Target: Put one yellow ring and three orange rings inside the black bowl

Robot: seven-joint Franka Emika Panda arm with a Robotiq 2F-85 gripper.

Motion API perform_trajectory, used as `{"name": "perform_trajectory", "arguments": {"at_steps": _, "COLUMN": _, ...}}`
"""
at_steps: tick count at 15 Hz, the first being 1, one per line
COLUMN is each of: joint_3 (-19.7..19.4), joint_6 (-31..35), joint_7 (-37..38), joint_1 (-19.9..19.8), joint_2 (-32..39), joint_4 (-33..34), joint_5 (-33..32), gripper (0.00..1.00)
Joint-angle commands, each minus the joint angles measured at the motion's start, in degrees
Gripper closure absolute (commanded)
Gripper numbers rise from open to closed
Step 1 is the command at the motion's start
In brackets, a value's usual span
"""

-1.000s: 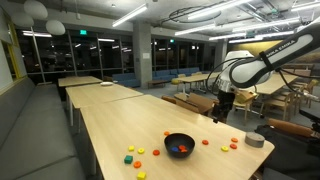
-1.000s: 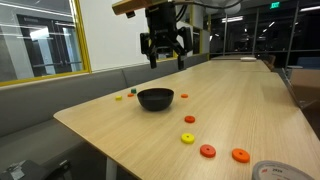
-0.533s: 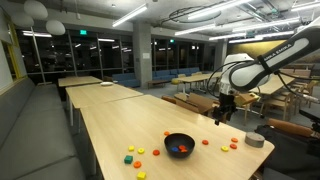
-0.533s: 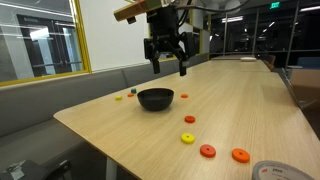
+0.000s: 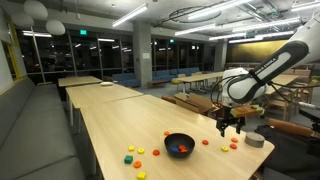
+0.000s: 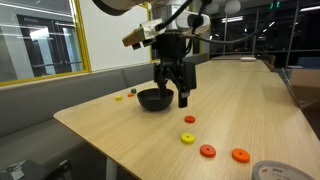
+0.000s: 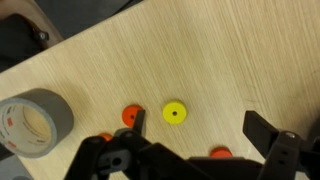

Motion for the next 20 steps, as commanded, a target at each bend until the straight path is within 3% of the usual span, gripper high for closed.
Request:
{"name": "perform_trajectory", "arguments": {"at_steps": 1, "joint_3": -0.71, "joint_6": 2.47, "joint_7": 5.03, "joint_1": -0.93, "joint_2": 4.73, "joint_4": 0.19, "joint_5": 1.23, "gripper": 0.00}}
{"name": "perform_trajectory", "arguments": {"at_steps": 12, "joint_3": -4.05, "joint_6": 13.08, "joint_7": 3.31, "joint_1": 0.57, "joint_2": 17.36, "joint_4": 2.22, "joint_5": 13.91, "gripper": 0.00}}
{"name": "perform_trajectory", "arguments": {"at_steps": 20, "joint_3": -5.16, "joint_6": 18.99, "joint_7": 6.95, "joint_1": 2.44, "joint_2": 22.72, "joint_4": 3.72, "joint_5": 10.37, "gripper": 0.00}}
